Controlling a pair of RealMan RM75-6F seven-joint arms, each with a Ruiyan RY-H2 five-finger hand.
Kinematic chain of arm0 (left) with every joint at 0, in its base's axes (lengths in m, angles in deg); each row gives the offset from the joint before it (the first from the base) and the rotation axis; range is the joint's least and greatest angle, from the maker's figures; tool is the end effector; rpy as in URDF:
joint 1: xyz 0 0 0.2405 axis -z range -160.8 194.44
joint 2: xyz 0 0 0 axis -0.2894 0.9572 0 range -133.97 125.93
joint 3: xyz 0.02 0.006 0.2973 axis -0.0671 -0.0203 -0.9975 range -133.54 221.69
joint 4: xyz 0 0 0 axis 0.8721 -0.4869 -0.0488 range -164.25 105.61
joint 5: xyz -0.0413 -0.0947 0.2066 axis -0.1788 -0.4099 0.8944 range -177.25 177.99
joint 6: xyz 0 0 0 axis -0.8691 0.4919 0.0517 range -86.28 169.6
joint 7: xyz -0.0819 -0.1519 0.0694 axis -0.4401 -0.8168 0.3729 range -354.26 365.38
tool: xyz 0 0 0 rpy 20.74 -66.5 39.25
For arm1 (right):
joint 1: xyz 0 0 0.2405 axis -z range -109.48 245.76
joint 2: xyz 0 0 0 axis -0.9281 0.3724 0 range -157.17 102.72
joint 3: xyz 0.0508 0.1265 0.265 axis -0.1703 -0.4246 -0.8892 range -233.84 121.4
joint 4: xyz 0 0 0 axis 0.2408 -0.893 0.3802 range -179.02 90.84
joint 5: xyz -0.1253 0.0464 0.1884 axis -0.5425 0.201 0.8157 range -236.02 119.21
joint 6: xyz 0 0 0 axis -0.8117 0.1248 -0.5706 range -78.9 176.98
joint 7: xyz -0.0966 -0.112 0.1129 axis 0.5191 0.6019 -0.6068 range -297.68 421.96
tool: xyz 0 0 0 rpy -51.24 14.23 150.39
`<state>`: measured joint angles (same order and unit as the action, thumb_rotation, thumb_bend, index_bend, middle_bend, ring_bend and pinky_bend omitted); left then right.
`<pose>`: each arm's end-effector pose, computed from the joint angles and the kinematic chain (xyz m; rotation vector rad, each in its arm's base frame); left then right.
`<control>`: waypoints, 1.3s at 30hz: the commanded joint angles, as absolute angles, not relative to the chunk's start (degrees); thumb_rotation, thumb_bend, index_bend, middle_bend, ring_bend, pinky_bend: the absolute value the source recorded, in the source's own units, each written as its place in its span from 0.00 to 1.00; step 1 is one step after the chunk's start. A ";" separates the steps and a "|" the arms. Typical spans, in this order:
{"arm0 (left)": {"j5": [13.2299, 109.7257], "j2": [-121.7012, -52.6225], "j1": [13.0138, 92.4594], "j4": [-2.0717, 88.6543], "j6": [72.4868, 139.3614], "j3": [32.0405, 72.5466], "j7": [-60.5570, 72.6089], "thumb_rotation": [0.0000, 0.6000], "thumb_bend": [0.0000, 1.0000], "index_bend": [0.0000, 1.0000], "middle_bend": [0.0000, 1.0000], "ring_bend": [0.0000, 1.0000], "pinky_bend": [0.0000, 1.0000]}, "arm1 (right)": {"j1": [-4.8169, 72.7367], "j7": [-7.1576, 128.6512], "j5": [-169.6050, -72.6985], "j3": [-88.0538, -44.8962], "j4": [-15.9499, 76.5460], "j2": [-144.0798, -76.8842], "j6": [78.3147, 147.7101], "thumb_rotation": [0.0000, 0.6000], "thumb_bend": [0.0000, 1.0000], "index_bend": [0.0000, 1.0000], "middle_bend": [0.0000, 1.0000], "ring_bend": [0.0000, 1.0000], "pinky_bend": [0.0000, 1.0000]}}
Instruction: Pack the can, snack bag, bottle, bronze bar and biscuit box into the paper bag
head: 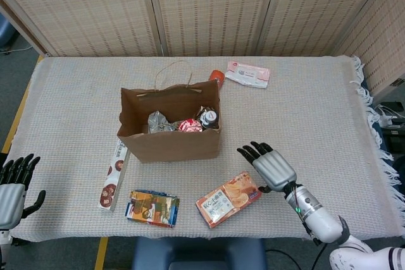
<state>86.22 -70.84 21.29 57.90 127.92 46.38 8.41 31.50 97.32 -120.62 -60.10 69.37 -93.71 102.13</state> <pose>-0.3731 0.2244 0.1521 -1.3961 -0.8294 -0.8377 -0.1799 -0.3264 0.0256 2.0680 -0.8611 0.6719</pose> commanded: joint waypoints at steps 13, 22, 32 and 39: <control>86.35 -70.47 21.43 57.75 127.51 46.29 7.16 1.00 0.39 0.05 0.00 0.00 0.00 | 22.14 108.69 -106.34 -56.54 64.40 -108.42 100.08 1.00 0.00 0.00 0.04 0.00 0.11; 86.35 -70.46 21.45 57.75 127.49 46.28 7.18 1.00 0.39 0.05 0.00 0.00 0.00 | 21.68 105.32 -106.23 -57.09 65.63 -107.74 101.37 1.00 0.00 0.00 0.04 0.00 0.11; 86.17 -70.74 21.35 57.84 127.76 46.40 8.03 1.00 0.39 0.05 0.00 0.00 0.00 | 21.61 98.89 -108.64 -57.07 69.49 -102.87 99.63 1.00 0.00 0.00 0.04 0.00 0.11; 86.10 -70.77 21.36 57.93 127.74 46.44 8.25 1.00 0.39 0.05 0.00 0.00 0.00 | 18.79 100.20 -106.63 -54.60 69.23 -102.41 96.23 1.00 0.00 0.00 0.04 0.00 0.10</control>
<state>86.10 -70.77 21.36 57.93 127.74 46.44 8.25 19.42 99.73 -107.32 -55.08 69.46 -102.21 96.76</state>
